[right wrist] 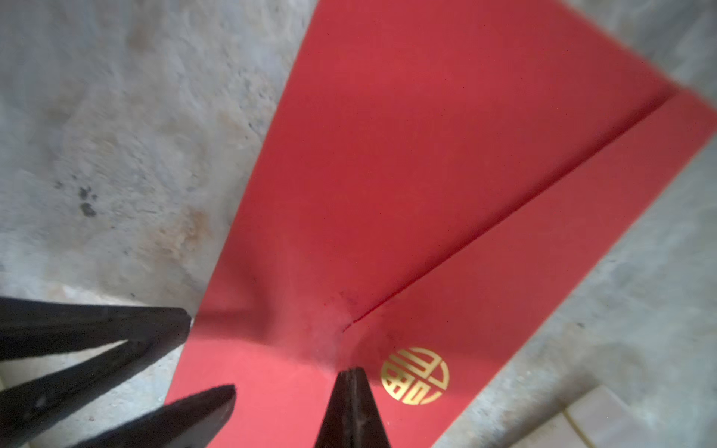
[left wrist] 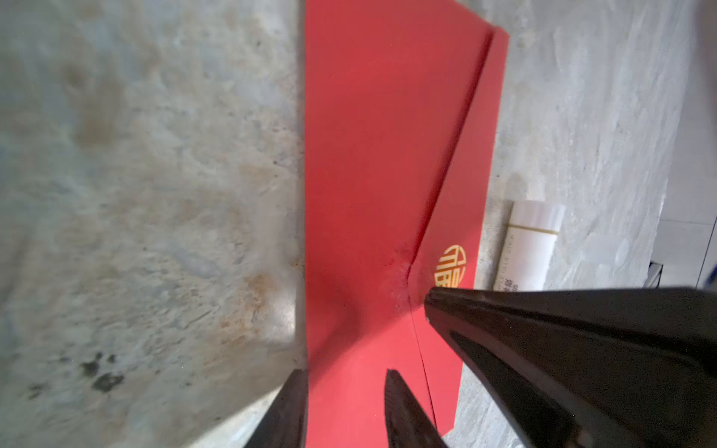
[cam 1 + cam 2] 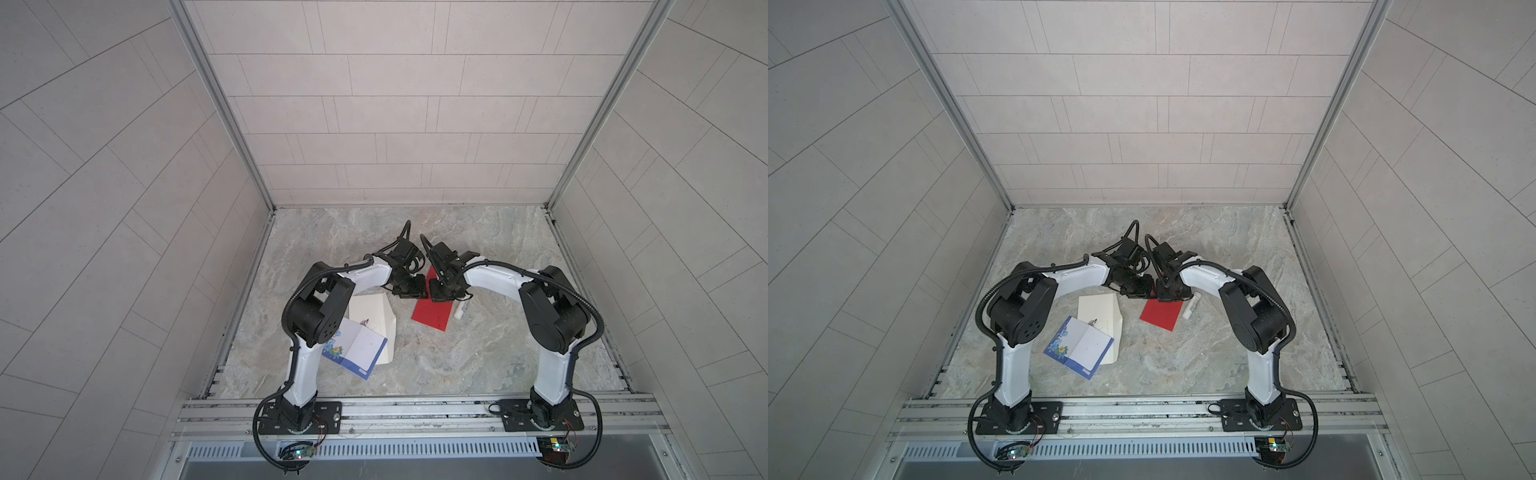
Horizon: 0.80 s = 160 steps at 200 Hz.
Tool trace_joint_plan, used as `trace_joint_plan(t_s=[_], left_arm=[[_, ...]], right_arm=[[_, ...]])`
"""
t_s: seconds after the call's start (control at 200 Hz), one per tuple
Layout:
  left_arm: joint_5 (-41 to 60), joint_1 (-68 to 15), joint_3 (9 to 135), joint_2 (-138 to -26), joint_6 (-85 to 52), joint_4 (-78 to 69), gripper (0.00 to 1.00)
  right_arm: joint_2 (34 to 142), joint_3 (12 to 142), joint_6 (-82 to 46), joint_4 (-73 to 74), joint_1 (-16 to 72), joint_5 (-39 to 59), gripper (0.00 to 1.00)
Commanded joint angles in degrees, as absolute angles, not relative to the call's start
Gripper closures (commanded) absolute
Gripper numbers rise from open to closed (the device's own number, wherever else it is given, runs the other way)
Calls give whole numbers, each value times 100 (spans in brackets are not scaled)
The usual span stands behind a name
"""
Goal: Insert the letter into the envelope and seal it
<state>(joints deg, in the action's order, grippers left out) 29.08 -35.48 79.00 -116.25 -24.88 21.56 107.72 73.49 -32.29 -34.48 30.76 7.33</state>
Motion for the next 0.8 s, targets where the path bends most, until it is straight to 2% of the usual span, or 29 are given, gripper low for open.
trace_joint_plan(t_s=[0.0,0.07,0.18,0.275,0.405,0.585,0.796], left_arm=[[2730,-3538,8387,-11064,-2391,2278,50],[2587,-3490,8453,-10790,-2403,2324,42],[2181,-3331,8018,-10166,-2696,2252,32],[1795,-3134,7233,-9476,-2960,2252,31],[1202,-3050,6085,-8499,-2739,2689,29],[508,-3062,5004,-7513,-2750,3528,28],[44,-3064,4248,-6820,-2950,3687,28]], right_arm=[[10021,7339,-3139,-3258,2978,691,93],[9778,7321,-3065,-3258,2964,703,87],[9433,7240,-2862,-3194,3015,916,66],[9200,7090,-2661,-3075,3139,1242,53],[9035,6850,-2258,-2690,3448,2188,37],[9424,7057,-1726,-2802,4091,2610,35],[10667,7698,-1541,-3222,4340,2884,36]])
